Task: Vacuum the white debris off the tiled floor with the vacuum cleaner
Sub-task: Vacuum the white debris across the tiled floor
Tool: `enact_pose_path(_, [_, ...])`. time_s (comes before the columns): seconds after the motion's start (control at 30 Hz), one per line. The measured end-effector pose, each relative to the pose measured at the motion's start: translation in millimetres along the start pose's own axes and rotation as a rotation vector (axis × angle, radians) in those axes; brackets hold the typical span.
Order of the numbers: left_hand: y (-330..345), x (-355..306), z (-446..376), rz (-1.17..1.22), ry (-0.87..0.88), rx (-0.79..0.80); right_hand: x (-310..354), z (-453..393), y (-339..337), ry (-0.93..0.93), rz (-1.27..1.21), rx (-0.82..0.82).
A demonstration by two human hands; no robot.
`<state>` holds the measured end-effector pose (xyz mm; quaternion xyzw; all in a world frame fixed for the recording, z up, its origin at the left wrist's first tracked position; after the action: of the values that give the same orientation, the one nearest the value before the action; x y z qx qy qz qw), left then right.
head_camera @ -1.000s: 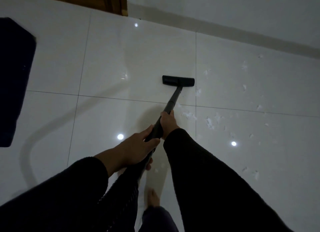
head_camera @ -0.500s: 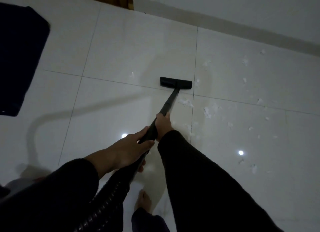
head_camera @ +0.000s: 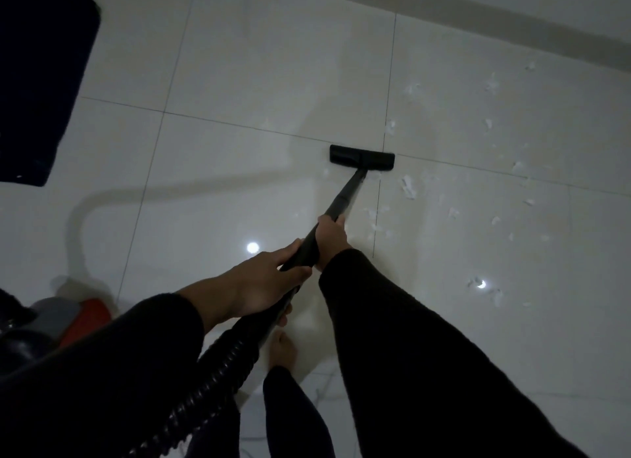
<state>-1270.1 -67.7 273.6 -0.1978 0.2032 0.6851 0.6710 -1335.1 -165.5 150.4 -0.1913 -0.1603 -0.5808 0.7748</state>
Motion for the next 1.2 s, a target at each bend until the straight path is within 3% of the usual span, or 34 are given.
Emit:
enact_pose_path(0.53, [-37.9,16.0,22.8,-0.040,-0.016,-0.133,-0.2,15.7,57.8,-0.014,-0.020,0.145])
enact_pose_path(1.2, [-23.1,65.8,52.9,-0.058,0.033,-0.020,-61.5,51.9,39.9,0.003,-0.003,0.023])
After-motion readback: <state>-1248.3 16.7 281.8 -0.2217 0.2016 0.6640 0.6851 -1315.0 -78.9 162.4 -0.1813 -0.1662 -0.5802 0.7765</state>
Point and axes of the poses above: each hand's wrist, its own z-axis away from the middle knuckle, its own y-axis out of the palm, x = y × z, the point moved 3 cm from there along -z, towards the middle knuckle, and after that the axes turned 2 degrees about -y, right-handed, at the moved point
